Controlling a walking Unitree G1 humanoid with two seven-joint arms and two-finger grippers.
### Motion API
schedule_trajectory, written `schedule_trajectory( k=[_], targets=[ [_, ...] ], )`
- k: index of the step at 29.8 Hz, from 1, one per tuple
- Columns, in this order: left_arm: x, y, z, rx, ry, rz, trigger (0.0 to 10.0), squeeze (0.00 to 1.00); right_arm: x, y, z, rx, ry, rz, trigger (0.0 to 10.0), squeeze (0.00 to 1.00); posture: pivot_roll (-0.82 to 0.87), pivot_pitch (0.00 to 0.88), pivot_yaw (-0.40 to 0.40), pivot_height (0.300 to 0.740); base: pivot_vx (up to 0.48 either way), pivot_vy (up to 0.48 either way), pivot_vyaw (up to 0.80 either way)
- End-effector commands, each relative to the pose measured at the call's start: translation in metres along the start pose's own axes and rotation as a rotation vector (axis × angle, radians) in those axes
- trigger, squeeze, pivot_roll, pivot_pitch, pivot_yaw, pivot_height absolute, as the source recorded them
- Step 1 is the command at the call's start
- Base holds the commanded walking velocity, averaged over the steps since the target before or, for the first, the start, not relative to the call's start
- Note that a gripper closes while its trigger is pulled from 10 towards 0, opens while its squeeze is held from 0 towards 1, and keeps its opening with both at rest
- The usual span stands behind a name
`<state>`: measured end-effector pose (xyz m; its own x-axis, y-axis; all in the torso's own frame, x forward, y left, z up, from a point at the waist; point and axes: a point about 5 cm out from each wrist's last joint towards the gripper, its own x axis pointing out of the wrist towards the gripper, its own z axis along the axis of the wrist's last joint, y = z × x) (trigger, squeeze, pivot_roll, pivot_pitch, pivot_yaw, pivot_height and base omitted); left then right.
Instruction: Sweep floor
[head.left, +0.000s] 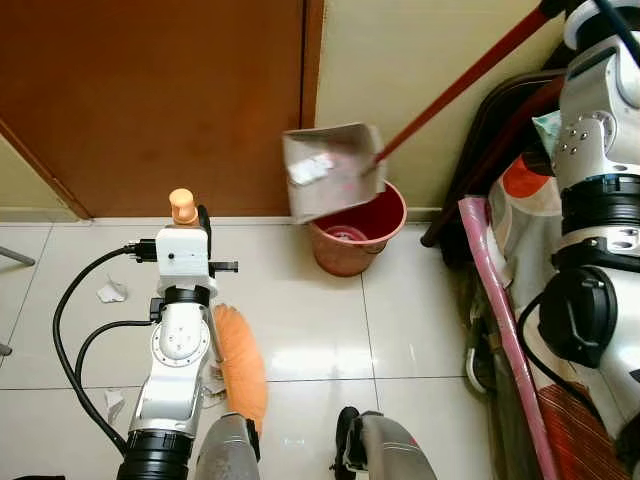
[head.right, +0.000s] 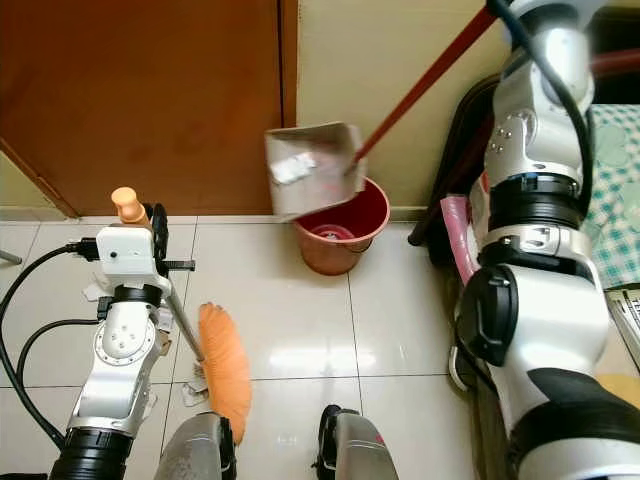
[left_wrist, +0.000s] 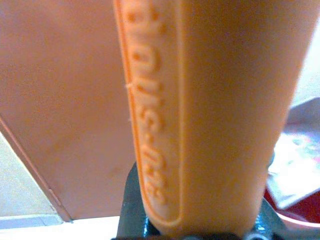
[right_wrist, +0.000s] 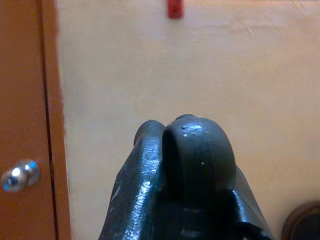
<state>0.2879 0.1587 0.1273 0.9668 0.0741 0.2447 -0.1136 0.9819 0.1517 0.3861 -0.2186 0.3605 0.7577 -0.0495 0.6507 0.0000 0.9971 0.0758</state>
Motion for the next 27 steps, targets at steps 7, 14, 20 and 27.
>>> schedule_trajectory(
  k=[7,14,20,27],
  targets=[
    [-0.002,-0.004,-0.006,-0.010,0.041,-0.017,10.0,0.00,-0.008,0.020,0.001,-0.133,-0.077,0.153,10.0,0.00,0.01,0.127,-0.060,0.740,0.000,0.000,0.00],
    [-0.002,-0.004,-0.006,-0.018,0.041,-0.011,10.0,0.00,-0.046,0.068,-0.027,-0.307,-0.096,0.530,10.0,0.00,0.01,0.137,-0.062,0.740,0.000,0.000,0.00],
    [-0.001,-0.006,-0.006,-0.029,0.044,-0.025,10.0,0.00,-0.056,0.087,-0.026,-0.342,-0.150,0.627,10.0,0.00,0.01,0.137,-0.062,0.740,0.000,0.000,0.00],
    [0.000,-0.007,-0.006,-0.033,0.044,-0.030,10.0,0.00,-0.040,0.102,0.009,-0.268,-0.301,0.563,10.0,0.00,0.01,0.137,-0.062,0.740,0.000,0.000,0.00]
  ],
)
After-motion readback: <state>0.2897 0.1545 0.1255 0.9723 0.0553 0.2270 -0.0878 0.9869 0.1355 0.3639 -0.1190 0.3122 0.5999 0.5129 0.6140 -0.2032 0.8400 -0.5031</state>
